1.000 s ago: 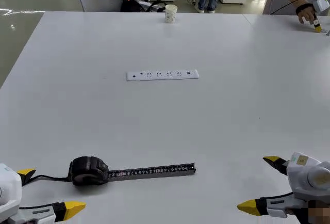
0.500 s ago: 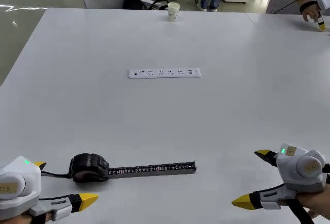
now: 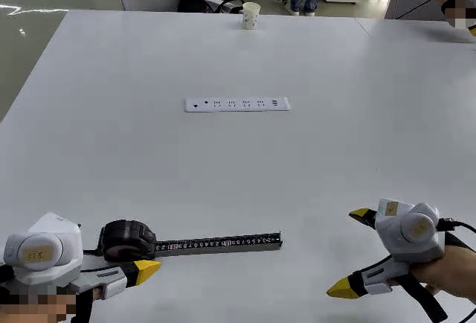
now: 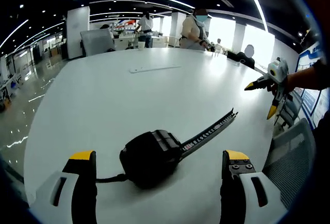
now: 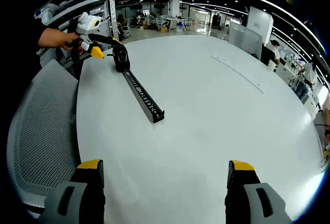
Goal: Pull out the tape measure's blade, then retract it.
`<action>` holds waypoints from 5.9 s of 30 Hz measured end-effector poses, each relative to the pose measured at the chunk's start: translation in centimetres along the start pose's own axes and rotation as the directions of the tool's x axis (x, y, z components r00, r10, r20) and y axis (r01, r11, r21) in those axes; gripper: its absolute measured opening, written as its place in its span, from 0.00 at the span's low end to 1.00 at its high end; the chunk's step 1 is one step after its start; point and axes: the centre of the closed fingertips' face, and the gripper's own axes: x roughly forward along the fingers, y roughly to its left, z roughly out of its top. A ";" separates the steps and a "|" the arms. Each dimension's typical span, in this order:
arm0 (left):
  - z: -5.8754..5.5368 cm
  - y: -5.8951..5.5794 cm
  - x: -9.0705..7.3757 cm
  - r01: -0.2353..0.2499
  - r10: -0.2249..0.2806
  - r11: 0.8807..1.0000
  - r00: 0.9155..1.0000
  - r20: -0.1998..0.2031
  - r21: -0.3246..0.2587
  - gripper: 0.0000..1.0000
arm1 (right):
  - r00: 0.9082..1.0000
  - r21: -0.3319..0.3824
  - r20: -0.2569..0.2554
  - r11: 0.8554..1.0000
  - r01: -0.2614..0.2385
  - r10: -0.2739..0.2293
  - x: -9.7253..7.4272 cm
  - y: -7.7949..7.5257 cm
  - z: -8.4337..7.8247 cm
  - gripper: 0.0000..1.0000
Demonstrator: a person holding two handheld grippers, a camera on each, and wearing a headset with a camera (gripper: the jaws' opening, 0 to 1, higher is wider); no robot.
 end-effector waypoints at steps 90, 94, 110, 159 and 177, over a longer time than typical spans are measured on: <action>-0.1 1.9 4.0 -0.277 0.314 0.933 0.939 0.144 -0.229 0.99 | 0.933 -0.337 -0.291 0.890 -0.306 0.210 8.8 1.7 4.6 0.23; -0.2 1.9 4.0 -0.276 0.311 0.935 0.940 0.143 -0.222 0.99 | 0.934 -0.339 -0.289 0.890 -0.304 0.209 8.9 1.8 4.8 0.21; -0.2 2.2 3.8 -0.281 0.320 0.930 0.936 0.145 -0.235 0.99 | 0.916 -0.390 -0.343 0.855 -0.342 0.209 9.3 1.8 4.4 0.12; -1.6 2.3 4.8 -0.278 0.284 0.946 0.959 0.012 -0.167 0.64 | 0.912 -0.306 -0.367 0.903 -0.302 0.180 9.7 1.7 4.7 0.10; -1.8 2.3 4.7 -0.272 0.273 0.947 0.962 -0.016 -0.173 0.63 | 0.910 -0.292 -0.376 0.910 -0.294 0.173 10.0 2.1 5.0 0.10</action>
